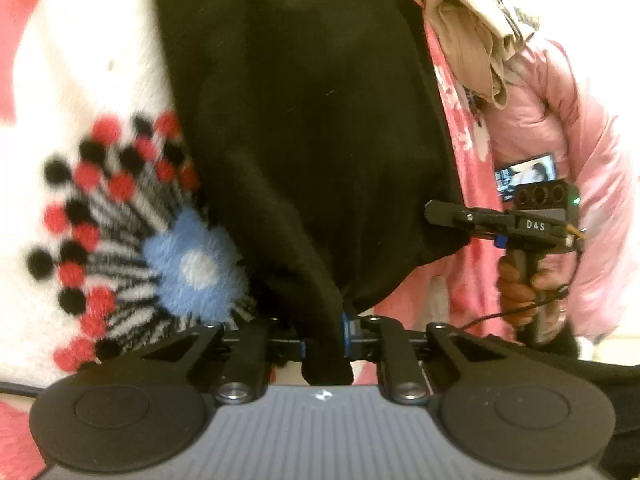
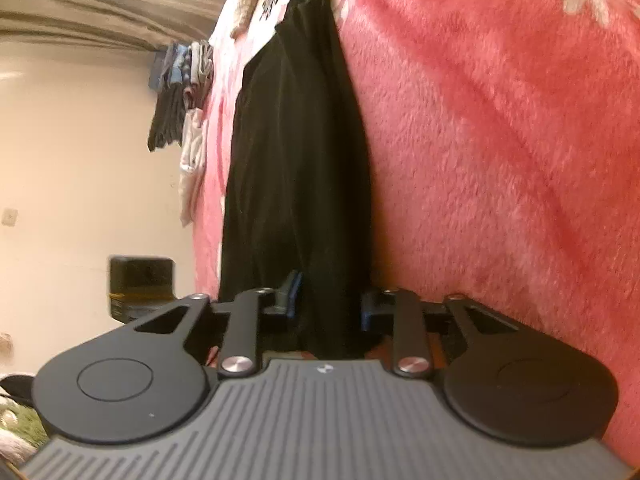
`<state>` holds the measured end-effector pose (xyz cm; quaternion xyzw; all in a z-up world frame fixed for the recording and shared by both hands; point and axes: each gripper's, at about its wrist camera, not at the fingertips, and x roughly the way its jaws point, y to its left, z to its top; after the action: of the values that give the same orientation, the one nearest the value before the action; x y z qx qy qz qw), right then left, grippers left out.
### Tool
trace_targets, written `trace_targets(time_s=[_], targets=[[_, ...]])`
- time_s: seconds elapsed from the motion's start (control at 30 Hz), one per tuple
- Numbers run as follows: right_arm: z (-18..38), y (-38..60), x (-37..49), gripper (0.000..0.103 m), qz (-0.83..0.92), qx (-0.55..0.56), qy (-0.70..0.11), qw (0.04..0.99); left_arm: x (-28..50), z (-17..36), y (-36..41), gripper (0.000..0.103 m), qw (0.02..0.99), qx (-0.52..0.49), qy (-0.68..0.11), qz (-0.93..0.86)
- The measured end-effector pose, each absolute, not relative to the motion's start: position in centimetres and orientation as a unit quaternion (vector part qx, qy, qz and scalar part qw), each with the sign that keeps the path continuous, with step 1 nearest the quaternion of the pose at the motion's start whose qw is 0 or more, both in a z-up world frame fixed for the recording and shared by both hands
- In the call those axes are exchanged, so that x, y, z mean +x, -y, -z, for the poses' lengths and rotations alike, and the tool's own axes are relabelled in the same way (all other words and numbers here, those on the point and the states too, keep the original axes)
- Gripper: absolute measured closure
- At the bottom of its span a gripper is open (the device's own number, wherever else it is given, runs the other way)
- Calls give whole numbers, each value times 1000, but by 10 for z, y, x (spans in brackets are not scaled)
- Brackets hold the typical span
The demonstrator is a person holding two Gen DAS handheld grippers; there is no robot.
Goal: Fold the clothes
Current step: 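Grasp the shirt edge with the left gripper while the right gripper holds it, then lift the black shirt with both grippers and fold it over onto itself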
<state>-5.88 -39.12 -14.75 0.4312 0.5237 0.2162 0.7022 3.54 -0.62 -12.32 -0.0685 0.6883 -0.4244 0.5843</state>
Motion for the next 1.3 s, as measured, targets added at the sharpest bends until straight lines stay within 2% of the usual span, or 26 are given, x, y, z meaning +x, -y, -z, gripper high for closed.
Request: trace_targets(time_s=[0.03,0.1,0.27,0.4,0.47,0.53,0.63,0.7,0.77,0.8,0.83,0.87,1.13,1.3], targets=[[147,390,-60,90,-215,427,-526,704,33,118,10,89,592,-53,-683,424],[142,390,-60,92,-216,418,-525,710,25,101,21,89,614,-3,-665,425],[130,384,-60,93,-214,383,-525,729,9,82,38,89,638,63,-649,409],[130,385,-60,91,-211,376,-529,731,8,84,36,74,635,62,-655,404],[133,387,-60,90,-210,390,-533,721,9,83,35,72,637,53,-656,402],[137,391,-60,89,-206,406,-536,711,12,80,31,61,641,32,-653,401],[141,394,-60,89,-204,418,-537,703,20,78,30,54,637,-24,-657,401],[143,395,-60,89,-204,422,-538,701,26,81,27,55,632,-62,-664,395],[144,395,-60,89,-204,425,-537,699,27,85,24,61,634,-70,-666,387],[144,395,-60,89,-204,424,-537,700,27,86,24,68,638,-65,-665,382],[144,395,-61,89,-204,422,-536,702,25,86,24,79,645,-51,-663,377],[144,394,-61,89,-205,419,-535,705,24,86,24,84,651,-34,-661,372],[125,369,-58,92,-203,341,-531,749,9,83,38,87,669,41,-648,361],[117,356,-54,91,-202,280,-542,766,9,89,38,86,661,38,-658,359]])
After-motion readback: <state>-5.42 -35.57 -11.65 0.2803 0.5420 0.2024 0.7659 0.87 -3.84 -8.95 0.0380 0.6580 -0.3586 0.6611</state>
